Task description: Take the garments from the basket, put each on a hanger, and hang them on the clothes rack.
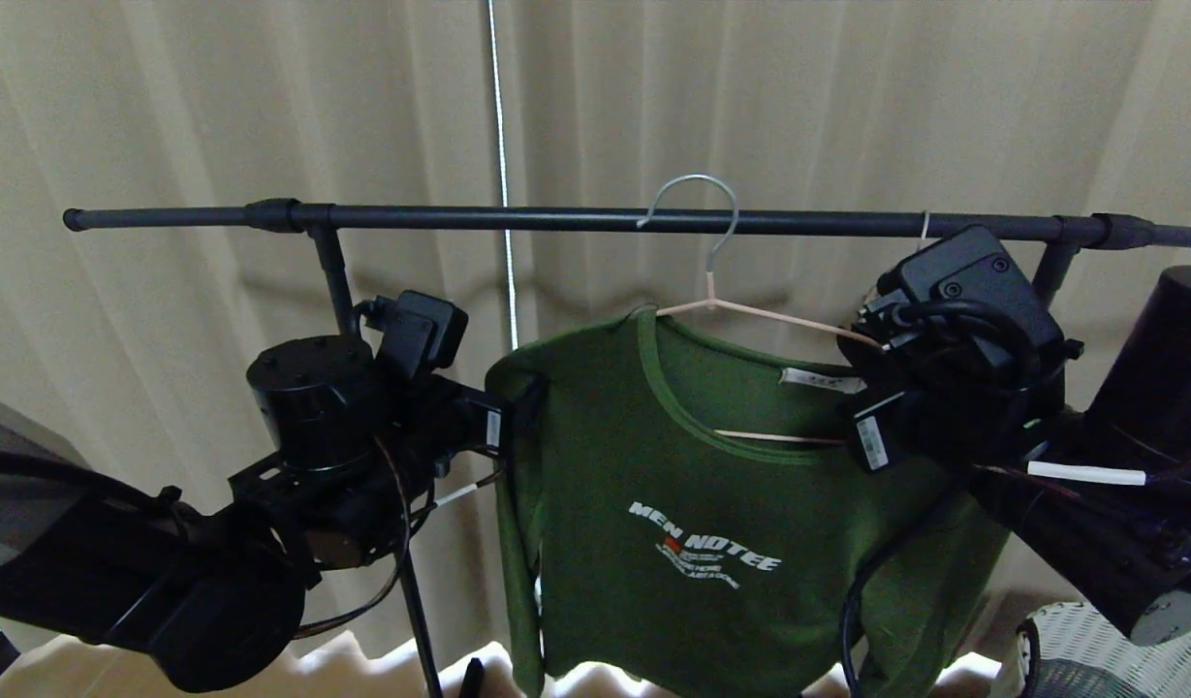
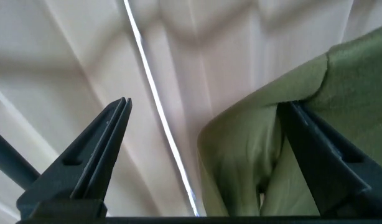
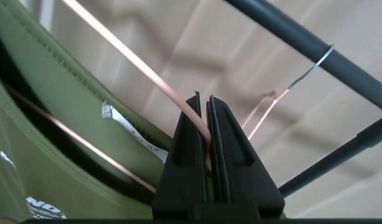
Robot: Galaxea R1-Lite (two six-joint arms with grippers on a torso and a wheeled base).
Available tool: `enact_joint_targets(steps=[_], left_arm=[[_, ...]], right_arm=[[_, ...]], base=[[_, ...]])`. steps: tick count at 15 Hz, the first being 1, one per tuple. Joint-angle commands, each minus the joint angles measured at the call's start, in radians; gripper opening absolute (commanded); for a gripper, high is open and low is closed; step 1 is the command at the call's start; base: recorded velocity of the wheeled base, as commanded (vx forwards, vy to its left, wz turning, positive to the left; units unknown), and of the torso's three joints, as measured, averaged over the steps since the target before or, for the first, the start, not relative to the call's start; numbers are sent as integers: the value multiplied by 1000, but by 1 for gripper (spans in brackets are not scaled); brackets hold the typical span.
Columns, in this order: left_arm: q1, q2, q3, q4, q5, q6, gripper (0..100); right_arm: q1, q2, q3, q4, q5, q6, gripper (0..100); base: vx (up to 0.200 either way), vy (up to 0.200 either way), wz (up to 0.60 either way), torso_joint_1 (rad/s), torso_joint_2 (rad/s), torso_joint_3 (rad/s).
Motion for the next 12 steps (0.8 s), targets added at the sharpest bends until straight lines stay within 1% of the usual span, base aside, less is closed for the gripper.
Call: enact_joint_targets(steps=[1, 3, 5, 7, 8, 9, 10, 11, 12], left_arm=[[0, 2, -2, 0, -2, 0, 100], [-2, 3, 3, -6, -2, 2, 100], [-9, -3, 20, -14, -14, 3, 100], [-12, -1, 32, -52, -17, 3, 100], [-12, -1, 37, -60, -17, 3, 100], [-12, -4, 58, -83, -22, 3, 100], [-14, -6, 72, -89, -39, 3, 100], [-12, -40, 103, -86, -91, 3, 100], [-12, -63, 120, -80, -121, 3, 100]], right_arm=[[4, 3, 8, 0, -1, 0, 0], [3, 8, -6, 3, -3, -2, 0], [-54, 22, -46, 34, -9, -3, 0], [-103, 22, -93, 94, -9, -2, 0], [-112, 22, -104, 108, -9, -2, 0], [-143, 25, -139, 145, -9, -2, 0], [-157, 26, -152, 157, -9, -2, 0], [-181, 28, -181, 192, -9, -2, 0], [-206, 40, -202, 215, -10, -2, 0]], base=[[0, 0, 0, 0, 0, 0], [0, 0, 0, 0, 0, 0], [0, 0, 0, 0, 0, 0], [0, 0, 0, 0, 0, 0], [0, 0, 0, 0, 0, 0], [0, 0, 0, 0, 0, 0], [0, 0, 0, 0, 0, 0], [0, 0, 0, 0, 0, 0], [0, 0, 0, 0, 0, 0]])
